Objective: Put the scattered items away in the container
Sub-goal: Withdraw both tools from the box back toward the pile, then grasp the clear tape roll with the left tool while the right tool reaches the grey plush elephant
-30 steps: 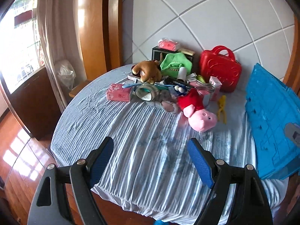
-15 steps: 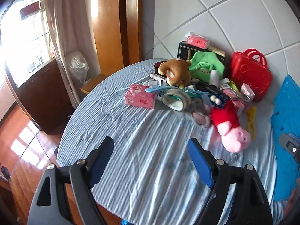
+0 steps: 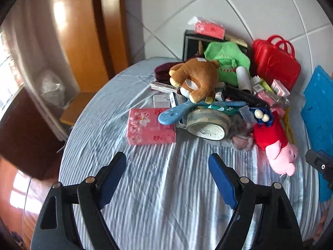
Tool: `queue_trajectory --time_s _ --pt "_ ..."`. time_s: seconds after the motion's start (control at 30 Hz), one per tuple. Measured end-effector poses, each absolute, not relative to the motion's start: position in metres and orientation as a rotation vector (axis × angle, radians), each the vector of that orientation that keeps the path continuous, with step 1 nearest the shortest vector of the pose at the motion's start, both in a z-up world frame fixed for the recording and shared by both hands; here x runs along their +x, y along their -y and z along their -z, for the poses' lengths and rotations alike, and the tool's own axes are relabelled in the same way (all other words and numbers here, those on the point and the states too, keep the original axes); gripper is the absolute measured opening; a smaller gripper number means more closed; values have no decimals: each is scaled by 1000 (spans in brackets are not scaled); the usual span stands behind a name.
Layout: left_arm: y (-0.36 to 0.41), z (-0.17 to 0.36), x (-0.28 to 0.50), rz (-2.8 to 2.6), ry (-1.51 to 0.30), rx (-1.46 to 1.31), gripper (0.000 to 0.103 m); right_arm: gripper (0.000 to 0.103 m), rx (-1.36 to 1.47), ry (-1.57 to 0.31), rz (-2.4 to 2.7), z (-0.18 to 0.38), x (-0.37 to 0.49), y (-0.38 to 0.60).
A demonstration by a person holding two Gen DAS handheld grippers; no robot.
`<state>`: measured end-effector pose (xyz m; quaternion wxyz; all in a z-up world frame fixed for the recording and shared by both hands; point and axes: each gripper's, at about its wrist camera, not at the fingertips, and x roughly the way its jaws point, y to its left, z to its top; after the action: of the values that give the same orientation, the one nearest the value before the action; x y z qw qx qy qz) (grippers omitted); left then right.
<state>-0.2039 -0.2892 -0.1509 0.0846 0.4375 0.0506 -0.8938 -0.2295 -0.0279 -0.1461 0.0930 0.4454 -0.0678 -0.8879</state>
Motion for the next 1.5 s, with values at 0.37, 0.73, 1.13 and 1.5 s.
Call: queue_trajectory --time_s 0.37,0.73,1.13,1.5 --pt "288 186 -281 2721 -170 1439 81 103 1466 180 2627 178 -282 56" --pt "247 224 -374 2694 -112 1538 81 103 1556 231 2618 209 -339 29" --pt "266 255 -317 2633 -66 1637 81 103 1613 256 2493 245 -325 43" --pt "303 274 -281 2545 -133 1658 81 70 1562 95 2439 260 -323 100"
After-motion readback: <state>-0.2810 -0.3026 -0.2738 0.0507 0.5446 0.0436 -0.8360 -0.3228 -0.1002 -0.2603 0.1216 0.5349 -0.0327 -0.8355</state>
